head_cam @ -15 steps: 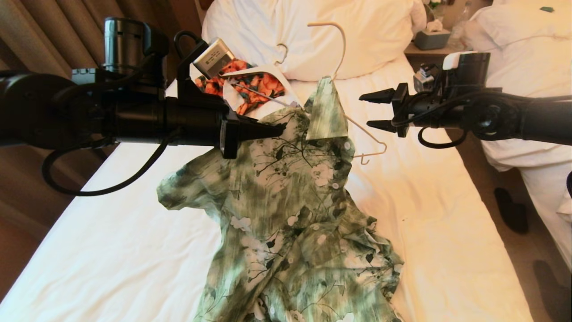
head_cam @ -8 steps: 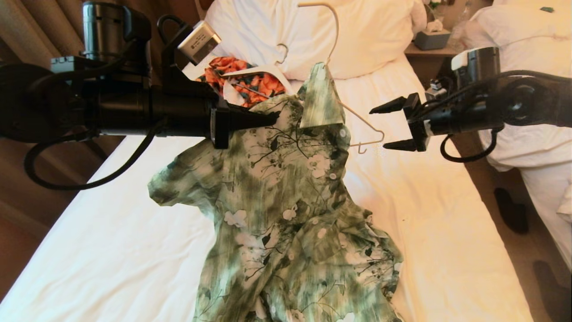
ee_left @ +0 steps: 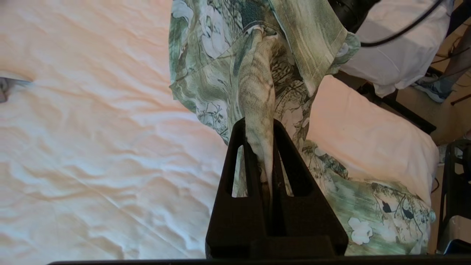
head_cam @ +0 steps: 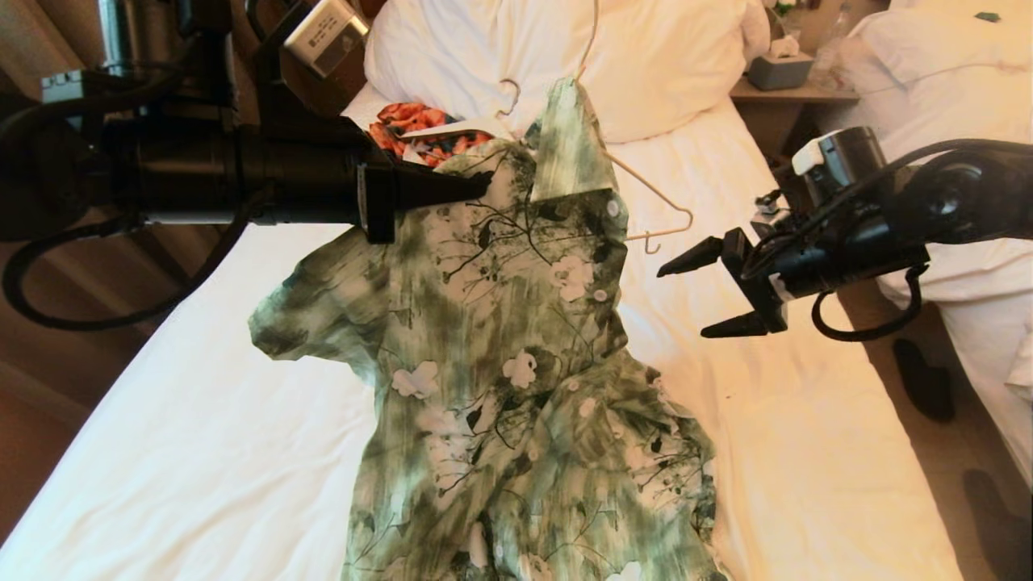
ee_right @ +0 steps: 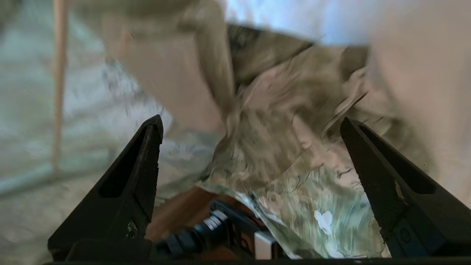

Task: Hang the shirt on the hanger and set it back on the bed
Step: Hook the other side of the shirt onto the hanger

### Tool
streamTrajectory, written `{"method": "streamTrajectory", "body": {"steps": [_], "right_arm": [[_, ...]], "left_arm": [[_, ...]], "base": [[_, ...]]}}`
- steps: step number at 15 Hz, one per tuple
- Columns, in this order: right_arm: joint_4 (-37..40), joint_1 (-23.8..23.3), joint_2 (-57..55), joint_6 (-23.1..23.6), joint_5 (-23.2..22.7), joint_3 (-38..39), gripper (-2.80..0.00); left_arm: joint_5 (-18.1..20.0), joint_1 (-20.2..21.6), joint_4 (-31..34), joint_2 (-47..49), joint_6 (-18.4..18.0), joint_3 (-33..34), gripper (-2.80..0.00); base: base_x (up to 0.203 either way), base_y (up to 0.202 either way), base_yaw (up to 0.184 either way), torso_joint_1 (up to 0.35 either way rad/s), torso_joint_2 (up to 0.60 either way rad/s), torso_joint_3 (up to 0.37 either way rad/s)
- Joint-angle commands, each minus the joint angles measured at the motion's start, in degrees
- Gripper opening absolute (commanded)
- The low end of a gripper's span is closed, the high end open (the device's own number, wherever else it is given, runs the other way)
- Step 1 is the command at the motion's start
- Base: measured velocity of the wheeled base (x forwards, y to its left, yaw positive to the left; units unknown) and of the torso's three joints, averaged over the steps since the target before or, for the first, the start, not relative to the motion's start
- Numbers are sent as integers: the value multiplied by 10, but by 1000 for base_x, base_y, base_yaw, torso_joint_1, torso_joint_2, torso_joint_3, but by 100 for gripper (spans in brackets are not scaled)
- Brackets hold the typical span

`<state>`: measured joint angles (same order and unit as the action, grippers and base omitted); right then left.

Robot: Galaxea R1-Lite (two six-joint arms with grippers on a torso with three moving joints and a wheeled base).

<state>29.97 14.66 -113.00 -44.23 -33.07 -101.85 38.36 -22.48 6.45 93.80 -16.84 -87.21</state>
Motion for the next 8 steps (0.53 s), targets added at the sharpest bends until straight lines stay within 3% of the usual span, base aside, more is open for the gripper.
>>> {"method": "streamTrajectory", "body": {"steps": [1,6,8], "right_arm": [[0,27,22,9,-1,11,0],[-98,80,69,29,7,76,0],[-118,104,74,43,65,96,0]], "left_arm": [[2,0,0,-5,0,-2,-280],[2,5,-1,-7,2,-6,-280],[3,9,-1,0,3,-16,-280]], "base": [[0,0,0,0,0,0],[0,0,0,0,0,0],[0,0,0,0,0,0]]}}
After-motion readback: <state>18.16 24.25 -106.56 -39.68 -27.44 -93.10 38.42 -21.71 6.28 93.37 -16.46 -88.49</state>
